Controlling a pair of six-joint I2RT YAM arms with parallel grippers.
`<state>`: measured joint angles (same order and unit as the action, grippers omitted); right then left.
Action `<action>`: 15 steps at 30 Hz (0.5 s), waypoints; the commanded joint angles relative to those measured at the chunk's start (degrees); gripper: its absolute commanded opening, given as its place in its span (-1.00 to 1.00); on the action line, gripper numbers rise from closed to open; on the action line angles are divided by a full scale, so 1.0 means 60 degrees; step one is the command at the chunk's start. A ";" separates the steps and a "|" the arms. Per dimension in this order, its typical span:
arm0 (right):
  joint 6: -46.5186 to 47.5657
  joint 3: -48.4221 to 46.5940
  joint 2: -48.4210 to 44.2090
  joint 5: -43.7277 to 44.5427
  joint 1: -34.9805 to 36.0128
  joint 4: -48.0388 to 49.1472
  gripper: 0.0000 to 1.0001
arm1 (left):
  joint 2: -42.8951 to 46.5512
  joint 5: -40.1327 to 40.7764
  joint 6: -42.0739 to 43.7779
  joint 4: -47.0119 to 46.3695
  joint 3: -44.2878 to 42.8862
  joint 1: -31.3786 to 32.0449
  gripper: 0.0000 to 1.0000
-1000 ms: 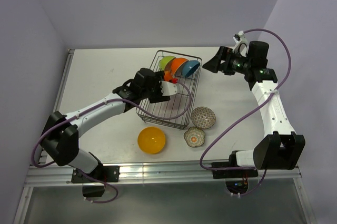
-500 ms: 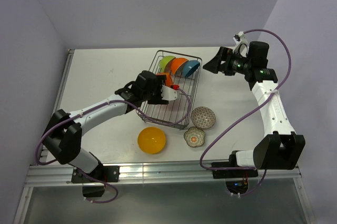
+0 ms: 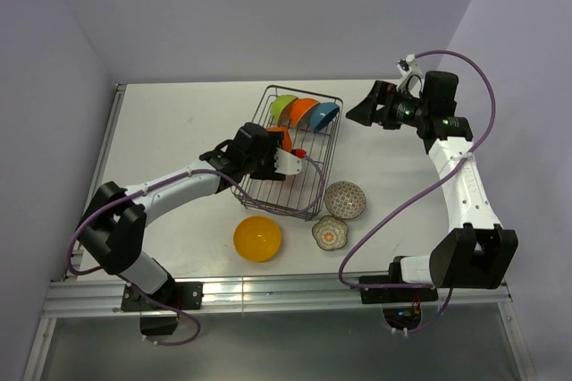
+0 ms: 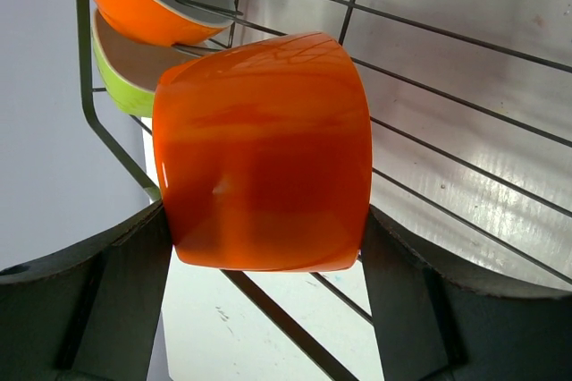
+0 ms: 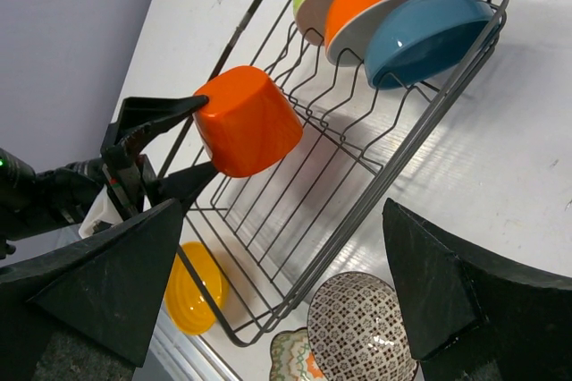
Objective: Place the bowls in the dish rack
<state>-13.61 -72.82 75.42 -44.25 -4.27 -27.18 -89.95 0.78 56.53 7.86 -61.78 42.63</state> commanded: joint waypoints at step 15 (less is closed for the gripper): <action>0.0188 -0.0315 -0.0045 -0.0140 -0.0079 -0.0040 1.00 | -0.0301 0.0383 0.0363 -0.0461 0.0014 0.0043 -0.57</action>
<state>-13.54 -72.82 75.44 -44.31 -4.38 -27.94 -91.74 2.04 57.76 7.60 -60.75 42.94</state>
